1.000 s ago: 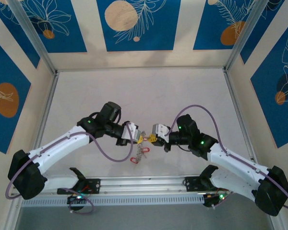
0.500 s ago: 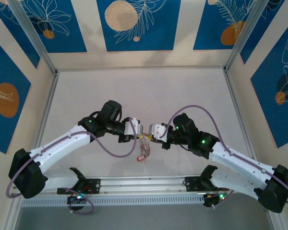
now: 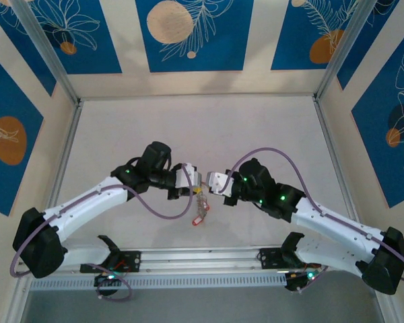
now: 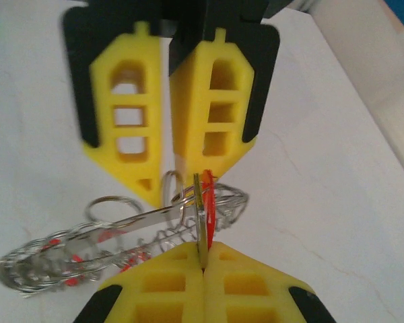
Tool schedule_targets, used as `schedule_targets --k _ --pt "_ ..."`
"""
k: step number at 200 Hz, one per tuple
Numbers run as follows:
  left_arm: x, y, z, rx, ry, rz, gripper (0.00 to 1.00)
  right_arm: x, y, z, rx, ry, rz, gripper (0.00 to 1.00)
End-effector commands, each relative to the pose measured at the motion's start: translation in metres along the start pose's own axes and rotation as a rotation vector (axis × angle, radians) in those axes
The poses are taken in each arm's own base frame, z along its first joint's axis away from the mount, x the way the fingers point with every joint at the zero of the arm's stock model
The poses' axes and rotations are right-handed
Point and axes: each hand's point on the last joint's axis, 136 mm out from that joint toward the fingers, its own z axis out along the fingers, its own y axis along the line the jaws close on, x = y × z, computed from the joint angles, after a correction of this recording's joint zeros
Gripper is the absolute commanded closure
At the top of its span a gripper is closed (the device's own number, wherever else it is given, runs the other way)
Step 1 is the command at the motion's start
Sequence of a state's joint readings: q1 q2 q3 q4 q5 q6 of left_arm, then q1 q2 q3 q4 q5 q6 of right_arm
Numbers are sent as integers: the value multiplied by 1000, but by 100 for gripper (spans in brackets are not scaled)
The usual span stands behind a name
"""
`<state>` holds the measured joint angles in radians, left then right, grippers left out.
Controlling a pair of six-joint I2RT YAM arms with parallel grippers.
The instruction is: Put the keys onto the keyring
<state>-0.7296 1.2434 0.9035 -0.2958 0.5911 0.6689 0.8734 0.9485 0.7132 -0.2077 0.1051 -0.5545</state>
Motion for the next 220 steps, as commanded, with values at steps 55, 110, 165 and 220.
schedule_targets --k 55,110,165,220 --pt "14 33 -5 -206 76 -36 67 -18 -52 -3 192 93 -305 100" --pt "35 87 -39 -525 90 -191 16 -29 -78 -4 251 144 -416 100" --pt "111 151 -131 -1127 62 -672 0 -31 -90 1 217 173 -402 100" --pt "135 159 -161 -1258 86 -739 0 -36 -84 37 145 147 -290 100"
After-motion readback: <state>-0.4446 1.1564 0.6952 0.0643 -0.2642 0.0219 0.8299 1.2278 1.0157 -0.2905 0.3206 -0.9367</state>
